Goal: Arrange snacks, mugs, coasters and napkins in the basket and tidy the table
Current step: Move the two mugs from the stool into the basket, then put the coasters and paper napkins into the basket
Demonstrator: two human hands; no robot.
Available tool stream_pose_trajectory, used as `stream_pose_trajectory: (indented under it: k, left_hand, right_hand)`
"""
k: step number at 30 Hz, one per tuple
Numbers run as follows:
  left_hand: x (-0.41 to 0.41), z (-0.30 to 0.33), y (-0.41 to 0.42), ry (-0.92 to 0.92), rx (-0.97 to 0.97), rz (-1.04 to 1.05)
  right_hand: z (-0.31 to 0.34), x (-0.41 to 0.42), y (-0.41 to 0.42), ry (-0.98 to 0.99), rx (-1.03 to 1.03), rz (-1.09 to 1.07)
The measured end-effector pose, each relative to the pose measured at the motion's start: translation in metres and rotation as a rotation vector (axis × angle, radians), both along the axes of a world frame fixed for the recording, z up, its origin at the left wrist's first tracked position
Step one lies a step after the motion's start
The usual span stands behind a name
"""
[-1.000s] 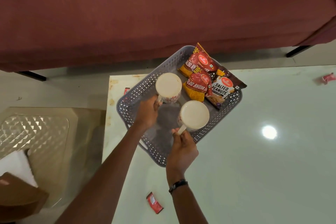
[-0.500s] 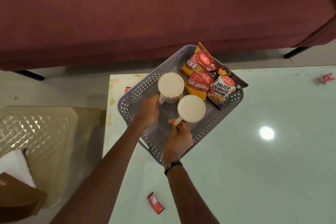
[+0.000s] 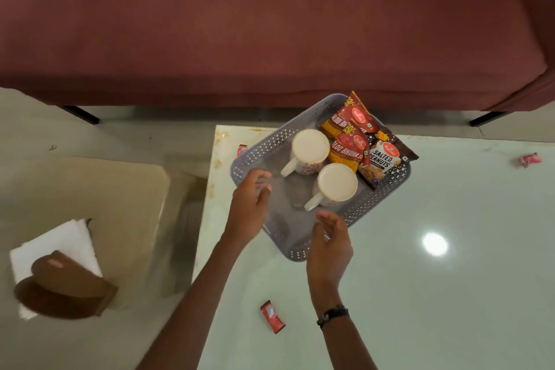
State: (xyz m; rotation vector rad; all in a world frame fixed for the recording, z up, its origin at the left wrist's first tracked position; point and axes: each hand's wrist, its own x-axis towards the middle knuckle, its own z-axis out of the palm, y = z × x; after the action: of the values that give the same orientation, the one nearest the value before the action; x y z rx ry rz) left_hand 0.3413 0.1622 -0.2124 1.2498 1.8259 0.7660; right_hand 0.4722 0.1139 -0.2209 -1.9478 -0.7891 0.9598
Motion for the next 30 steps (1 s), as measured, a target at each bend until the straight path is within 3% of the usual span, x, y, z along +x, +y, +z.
stream_pose_trajectory:
  k: [9, 13, 18, 20, 23, 26, 30]
  left_hand:
    - [-0.065, 0.051, -0.1, -0.118, 0.11, 0.32]
    - [-0.112, 0.049, -0.146, 0.051, 0.175, 0.562]
    - [-0.175, 0.025, -0.192, 0.284, 0.302, 0.85]
    - [-0.19, 0.013, -0.207, 0.369, 0.193, 0.93]
    - [-0.202, -0.002, -0.219, 0.292, 0.001, 1.011]
    - [-0.213, -0.006, -0.22, 0.165, -0.055, 0.973]
    - [-0.218, -0.001, -0.219, 0.176, -0.115, 0.95]
  right_hand:
    - [0.057, -0.1, -0.019, 0.07, 0.224, 0.434]
    - [0.046, -0.16, -0.044, 0.134, 0.185, 0.686]
    - [0.025, -0.233, -0.076, 0.077, 0.105, 1.033]
    - [0.02, -0.258, -0.087, 0.05, 0.083, 1.148]
    - [0.01, -0.287, -0.099, -0.05, 0.071, 1.305]
    - [0.0, -0.303, -0.105, -0.124, 0.083, 1.402]
    - [-0.01, -0.311, -0.109, -0.277, 0.099, 1.458]
